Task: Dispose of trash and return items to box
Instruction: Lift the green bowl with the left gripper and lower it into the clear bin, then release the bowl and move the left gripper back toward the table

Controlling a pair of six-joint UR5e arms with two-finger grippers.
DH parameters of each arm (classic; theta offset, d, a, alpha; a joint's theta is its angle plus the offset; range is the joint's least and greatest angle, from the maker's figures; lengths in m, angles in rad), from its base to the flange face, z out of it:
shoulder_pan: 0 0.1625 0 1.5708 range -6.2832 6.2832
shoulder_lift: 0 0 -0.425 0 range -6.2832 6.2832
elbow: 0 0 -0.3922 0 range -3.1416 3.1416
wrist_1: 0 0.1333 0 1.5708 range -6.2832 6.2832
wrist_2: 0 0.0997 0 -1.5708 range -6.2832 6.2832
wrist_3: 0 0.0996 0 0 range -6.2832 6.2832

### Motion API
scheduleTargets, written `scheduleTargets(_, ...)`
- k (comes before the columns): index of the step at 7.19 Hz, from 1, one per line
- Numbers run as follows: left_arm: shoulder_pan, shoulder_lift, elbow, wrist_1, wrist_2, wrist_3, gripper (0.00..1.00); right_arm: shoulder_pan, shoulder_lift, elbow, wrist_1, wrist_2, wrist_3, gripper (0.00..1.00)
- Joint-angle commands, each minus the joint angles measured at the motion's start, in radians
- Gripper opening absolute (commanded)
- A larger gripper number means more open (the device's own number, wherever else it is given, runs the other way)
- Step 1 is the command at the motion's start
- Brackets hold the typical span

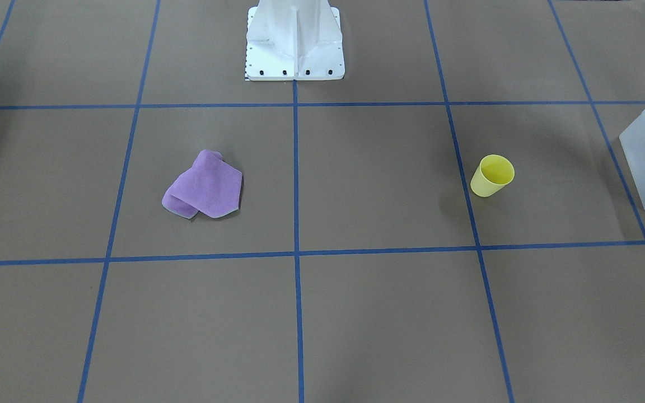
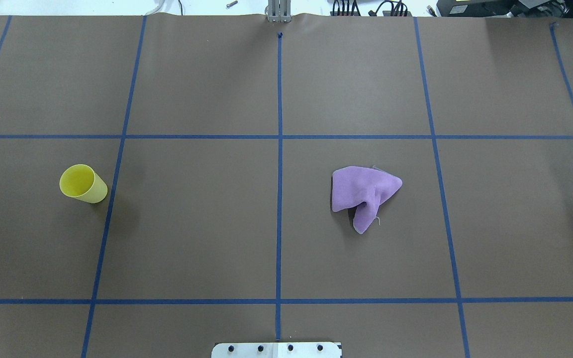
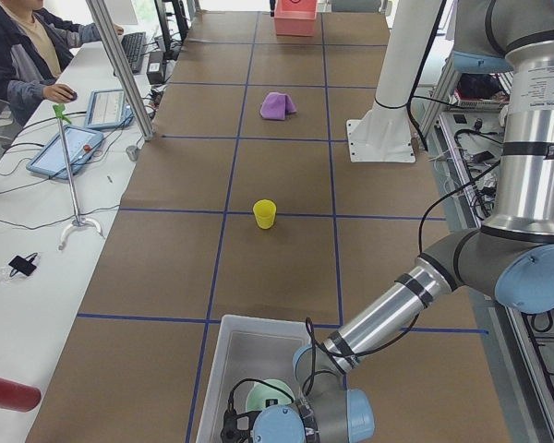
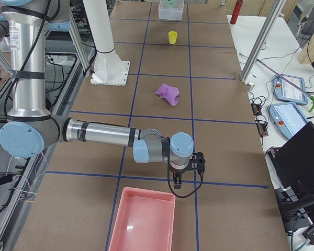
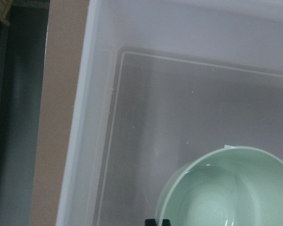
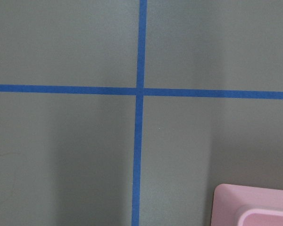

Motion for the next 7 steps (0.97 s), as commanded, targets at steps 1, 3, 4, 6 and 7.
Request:
scheduleTargets(1,0.019,-0.007,0.0,-0.001,-0.001,-0.02,0.0,0.0,-0.001,0.0,-0.001,0.001,0.0,1.0)
scheduleTargets(3,0.031,-0.013,-0.002,-0.003,-0.001,-0.016,0.35,0.0,-0.001,-0.002,-0.001,0.0,-0.001,1.0)
scheduleTargets(4,0.031,-0.015,-0.006,-0.034,-0.001,-0.011,0.71,0.0,-0.001,-0.002,-0.001,0.001,0.0,1.0)
scheduleTargets(6,0.031,-0.018,-0.098,-0.05,-0.114,-0.033,0.98,0.0,-0.003,-0.002,-0.001,0.003,0.0,1.0)
scheduleTargets(7,0.033,-0.014,-0.212,0.03,-0.115,-0.055,0.98,0.0,-0.003,-0.002,-0.001,0.003,0.0,1.0)
